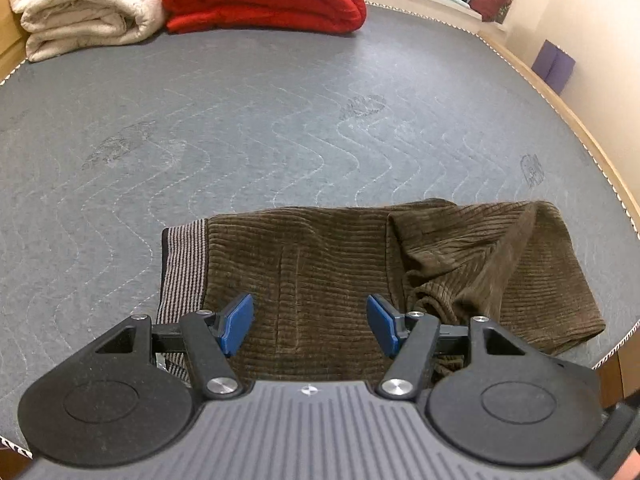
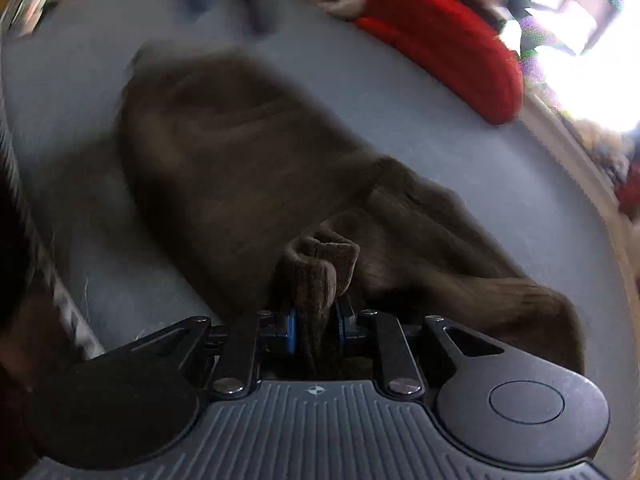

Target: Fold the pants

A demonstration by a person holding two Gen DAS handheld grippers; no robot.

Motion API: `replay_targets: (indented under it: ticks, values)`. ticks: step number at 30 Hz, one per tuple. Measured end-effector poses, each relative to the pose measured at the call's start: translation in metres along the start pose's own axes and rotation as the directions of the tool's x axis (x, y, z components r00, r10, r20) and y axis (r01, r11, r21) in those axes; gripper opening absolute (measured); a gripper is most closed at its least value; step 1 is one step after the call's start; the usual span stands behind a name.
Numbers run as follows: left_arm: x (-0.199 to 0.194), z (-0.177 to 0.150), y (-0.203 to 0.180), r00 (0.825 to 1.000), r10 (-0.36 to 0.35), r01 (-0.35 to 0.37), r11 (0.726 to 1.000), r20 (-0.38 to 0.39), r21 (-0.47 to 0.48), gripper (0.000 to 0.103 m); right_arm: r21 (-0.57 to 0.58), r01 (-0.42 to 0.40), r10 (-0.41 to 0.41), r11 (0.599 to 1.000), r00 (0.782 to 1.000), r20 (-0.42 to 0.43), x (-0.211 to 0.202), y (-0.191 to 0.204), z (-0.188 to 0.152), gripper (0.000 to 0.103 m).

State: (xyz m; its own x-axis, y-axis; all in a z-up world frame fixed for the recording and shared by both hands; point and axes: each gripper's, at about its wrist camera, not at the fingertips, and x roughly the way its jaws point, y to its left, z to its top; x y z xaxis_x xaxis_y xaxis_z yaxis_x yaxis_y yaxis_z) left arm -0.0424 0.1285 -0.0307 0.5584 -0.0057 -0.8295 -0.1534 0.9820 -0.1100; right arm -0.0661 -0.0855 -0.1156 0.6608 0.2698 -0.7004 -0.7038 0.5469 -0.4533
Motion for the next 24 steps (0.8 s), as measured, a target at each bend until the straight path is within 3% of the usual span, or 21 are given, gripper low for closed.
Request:
replay_targets:
  ticks: [3,7,10,13,15,18,20,21,22,24]
  values:
    - [0.004,0.001,-0.004,1.000,-0.008,0.008,1.000,-0.004,0.016,0.070,0.060,-0.027,0.027,0.998,1.000,-0.001,-0.013,-0.009,0.001,0.020]
    - [0.013,0.005,-0.011,1.000,-0.005,0.005,1.000,-0.011,0.014,0.070,0.013,-0.096,0.096,0.995,0.995,0.023,-0.032,-0.016,0.006,0.022]
    - [0.017,0.008,-0.020,1.000,-0.017,0.017,1.000,-0.009,0.025,0.070,0.148,-0.209,0.193,0.967,0.974,0.116,-0.057,-0.040,0.001,0.025]
    - [0.019,0.011,-0.030,1.000,-0.025,0.025,0.999,0.002,0.046,0.071,0.347,-0.272,0.209,0.898,0.955,0.209,-0.071,-0.073,-0.005,0.039]
    - [0.021,0.012,-0.034,1.000,-0.020,0.020,0.998,0.005,0.060,0.072,0.506,-0.237,0.146,0.829,0.966,0.213,-0.067,-0.100,-0.011,0.044]
    - [0.021,0.013,-0.034,1.000,-0.024,0.023,0.998,0.008,0.059,0.072,0.672,-0.139,0.089,0.727,0.990,0.108,-0.042,-0.127,-0.022,0.058]
    - [0.022,0.013,-0.031,1.000,-0.011,0.011,0.998,0.008,0.055,0.072,0.754,-0.128,0.166,0.645,0.986,0.026,-0.013,-0.137,-0.028,0.068]
    - [0.023,0.013,-0.028,1.000,-0.008,0.008,0.999,0.005,0.047,0.072,0.766,-0.143,0.219,0.627,0.976,0.003,0.002,-0.138,-0.028,0.067]
    - [0.022,0.014,-0.025,1.000,-0.013,0.013,0.999,0.004,0.035,0.072,0.752,-0.143,0.239,0.643,0.971,-0.020,0.012,-0.135,-0.025,0.065]
    - [0.021,0.015,-0.020,1.000,-0.016,0.016,1.000,0.010,0.017,0.072,0.684,-0.121,0.226,0.719,0.972,-0.065,0.028,-0.130,-0.011,0.035]
